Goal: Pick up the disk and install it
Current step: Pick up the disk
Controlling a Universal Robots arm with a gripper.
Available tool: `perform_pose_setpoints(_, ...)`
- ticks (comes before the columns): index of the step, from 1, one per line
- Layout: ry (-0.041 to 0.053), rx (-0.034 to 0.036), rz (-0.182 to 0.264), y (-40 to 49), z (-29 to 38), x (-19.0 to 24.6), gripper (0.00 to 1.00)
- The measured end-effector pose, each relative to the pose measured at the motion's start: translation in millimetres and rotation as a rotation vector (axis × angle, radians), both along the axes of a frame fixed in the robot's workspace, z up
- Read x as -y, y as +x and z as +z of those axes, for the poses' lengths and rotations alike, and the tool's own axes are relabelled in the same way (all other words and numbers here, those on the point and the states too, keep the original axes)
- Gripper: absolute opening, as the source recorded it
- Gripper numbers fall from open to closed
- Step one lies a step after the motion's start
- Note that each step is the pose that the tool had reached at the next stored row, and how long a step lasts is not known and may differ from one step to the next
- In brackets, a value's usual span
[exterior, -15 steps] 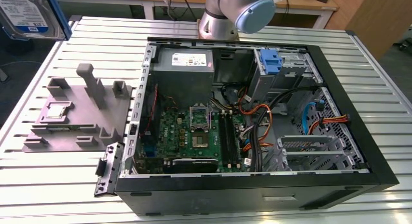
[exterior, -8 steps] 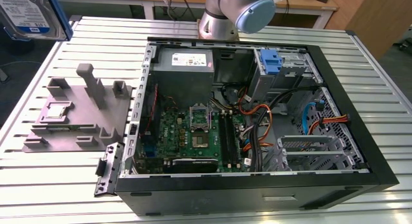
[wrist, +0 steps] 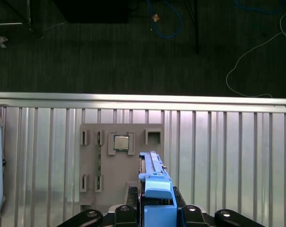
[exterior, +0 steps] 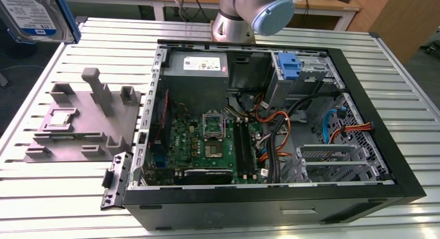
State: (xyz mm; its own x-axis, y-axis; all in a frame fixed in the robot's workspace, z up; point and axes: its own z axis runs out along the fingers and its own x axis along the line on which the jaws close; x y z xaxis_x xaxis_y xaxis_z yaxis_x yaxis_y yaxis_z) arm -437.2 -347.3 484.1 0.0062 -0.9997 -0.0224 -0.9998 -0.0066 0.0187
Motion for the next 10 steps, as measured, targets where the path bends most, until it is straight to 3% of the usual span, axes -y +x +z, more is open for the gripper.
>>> perform_pose_setpoints(10, 0.0, 0.0001, 0.0, 3.0, 0.0, 0.0, 0.36)
